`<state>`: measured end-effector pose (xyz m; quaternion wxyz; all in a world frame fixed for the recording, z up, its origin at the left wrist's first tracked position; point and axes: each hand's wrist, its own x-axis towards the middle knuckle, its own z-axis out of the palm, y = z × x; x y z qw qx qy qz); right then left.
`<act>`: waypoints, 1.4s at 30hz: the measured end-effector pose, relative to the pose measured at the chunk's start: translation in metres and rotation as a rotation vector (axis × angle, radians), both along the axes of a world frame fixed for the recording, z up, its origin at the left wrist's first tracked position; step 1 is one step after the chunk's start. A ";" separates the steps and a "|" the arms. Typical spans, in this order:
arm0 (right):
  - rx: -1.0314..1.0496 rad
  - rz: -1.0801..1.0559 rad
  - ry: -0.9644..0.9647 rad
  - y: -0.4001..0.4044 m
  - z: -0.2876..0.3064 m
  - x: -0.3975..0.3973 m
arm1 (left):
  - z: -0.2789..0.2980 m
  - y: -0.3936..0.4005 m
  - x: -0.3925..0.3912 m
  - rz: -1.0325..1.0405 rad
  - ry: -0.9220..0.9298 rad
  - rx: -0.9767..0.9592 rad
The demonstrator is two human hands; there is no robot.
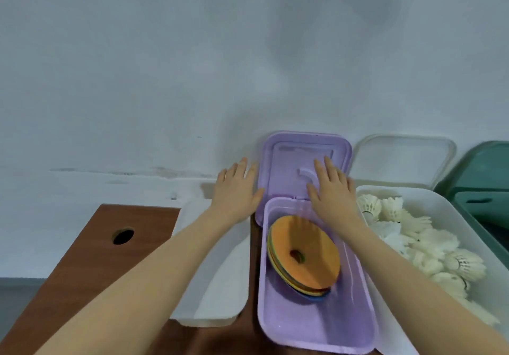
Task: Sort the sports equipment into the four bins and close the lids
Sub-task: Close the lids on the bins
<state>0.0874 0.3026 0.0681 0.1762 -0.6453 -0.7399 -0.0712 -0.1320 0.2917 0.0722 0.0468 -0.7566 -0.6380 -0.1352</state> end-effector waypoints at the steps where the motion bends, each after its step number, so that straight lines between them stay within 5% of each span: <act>1: 0.030 -0.026 0.006 0.009 0.001 0.015 | 0.005 0.009 0.011 0.012 0.018 0.005; 8: 0.059 -0.025 0.009 0.058 0.000 0.077 | 0.016 0.057 0.070 0.059 0.018 0.048; 18: 0.107 0.240 0.263 0.051 -0.013 0.070 | 0.005 0.056 0.071 0.171 -0.601 0.053; 25: 0.106 0.246 0.511 0.044 -0.009 0.058 | 0.008 0.037 0.075 0.052 -0.674 0.087; 42: 0.389 0.341 0.555 -0.052 0.063 0.047 | 0.067 -0.055 0.061 -0.074 -0.816 0.400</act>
